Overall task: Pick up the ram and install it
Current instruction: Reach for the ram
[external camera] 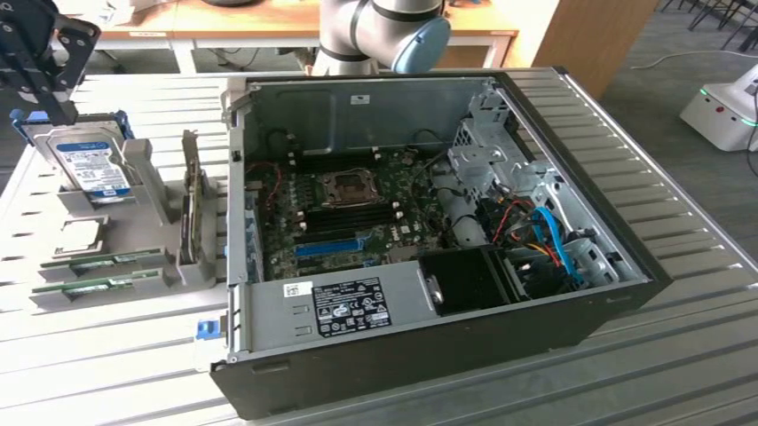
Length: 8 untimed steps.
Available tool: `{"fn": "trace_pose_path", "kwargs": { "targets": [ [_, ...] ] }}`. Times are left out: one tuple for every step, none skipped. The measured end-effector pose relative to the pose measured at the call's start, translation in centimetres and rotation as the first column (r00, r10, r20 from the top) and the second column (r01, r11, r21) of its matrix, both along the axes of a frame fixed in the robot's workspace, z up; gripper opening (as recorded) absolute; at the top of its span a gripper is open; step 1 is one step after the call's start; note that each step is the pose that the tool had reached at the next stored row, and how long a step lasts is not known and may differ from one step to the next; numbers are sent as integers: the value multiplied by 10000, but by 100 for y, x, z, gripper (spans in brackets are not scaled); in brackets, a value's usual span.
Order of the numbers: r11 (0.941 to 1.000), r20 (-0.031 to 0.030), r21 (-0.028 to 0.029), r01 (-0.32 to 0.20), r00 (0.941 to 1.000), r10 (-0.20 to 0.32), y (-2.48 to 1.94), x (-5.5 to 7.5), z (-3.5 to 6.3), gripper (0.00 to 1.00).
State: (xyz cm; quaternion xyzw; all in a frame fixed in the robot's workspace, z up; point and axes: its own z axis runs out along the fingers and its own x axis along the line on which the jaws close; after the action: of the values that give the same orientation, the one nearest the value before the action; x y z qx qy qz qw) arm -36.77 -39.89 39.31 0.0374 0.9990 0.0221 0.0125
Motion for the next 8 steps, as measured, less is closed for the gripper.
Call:
{"fn": "trace_pose_path", "kwargs": {
  "targets": [
    [10000, -1, -1, 0, 10000, 0, 0, -15, 0, 11],
    [10000, 0, 0, 0, 10000, 0, 0, -29, 0, 11],
    [10000, -1, -1, 0, 10000, 0, 0, -43, 0, 11],
    [10000, -1, -1, 0, 10000, 0, 0, -56, 1, 11],
    [10000, -1, -1, 0, 10000, 0, 0, -69, 0, 11],
    [10000, -1, -1, 0, 10000, 0, 0, -83, 0, 11],
    [10000, -2, -1, 1, 10000, -1, 0, -96, 0, 11],
    [10000, -1, -1, 0, 10000, 0, 0, -108, 0, 11]
  ]
}}
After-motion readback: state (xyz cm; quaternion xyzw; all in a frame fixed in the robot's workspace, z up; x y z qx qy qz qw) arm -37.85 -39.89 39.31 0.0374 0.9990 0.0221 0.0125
